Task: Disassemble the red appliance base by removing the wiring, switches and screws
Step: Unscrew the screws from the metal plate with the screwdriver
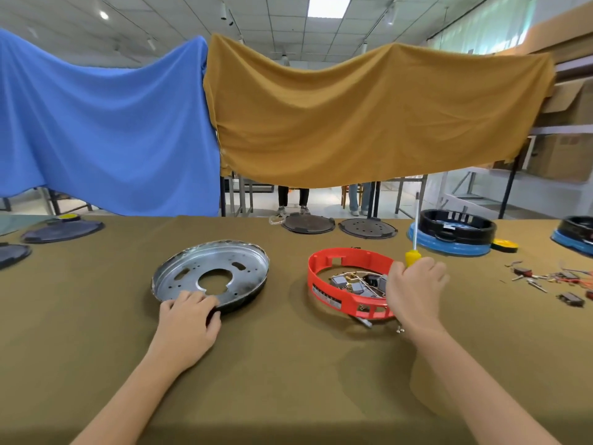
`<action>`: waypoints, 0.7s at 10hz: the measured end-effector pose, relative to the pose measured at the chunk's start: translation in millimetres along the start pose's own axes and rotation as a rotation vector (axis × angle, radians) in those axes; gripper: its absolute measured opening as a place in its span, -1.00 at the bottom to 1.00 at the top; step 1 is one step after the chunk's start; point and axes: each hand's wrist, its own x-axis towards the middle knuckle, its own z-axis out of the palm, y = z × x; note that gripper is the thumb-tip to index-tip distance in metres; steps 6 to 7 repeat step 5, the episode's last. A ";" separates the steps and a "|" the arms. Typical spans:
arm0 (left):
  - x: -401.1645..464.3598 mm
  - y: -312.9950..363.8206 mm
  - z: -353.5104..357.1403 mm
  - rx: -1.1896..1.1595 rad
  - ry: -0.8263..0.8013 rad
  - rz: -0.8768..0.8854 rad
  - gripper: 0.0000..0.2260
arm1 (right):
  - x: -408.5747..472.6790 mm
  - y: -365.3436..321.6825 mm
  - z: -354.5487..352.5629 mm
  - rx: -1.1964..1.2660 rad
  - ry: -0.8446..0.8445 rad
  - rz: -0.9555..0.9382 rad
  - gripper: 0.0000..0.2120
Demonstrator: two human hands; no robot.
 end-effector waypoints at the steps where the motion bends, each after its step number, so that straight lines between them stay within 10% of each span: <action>1: 0.1 1.8 -3.0 -0.022 0.009 0.035 -0.87 | -25.1 -20.1 -4.0 0.238 -0.252 -0.047 -0.86; 3: -2.9 2.8 -10.1 -0.094 -0.022 0.171 -0.82 | -84.2 -48.6 24.0 -0.039 -0.785 -0.181 -0.72; 7: -3.4 0.3 -6.4 -0.136 -0.038 0.193 -0.85 | -94.6 -53.5 56.1 -0.309 -0.651 -0.169 -0.73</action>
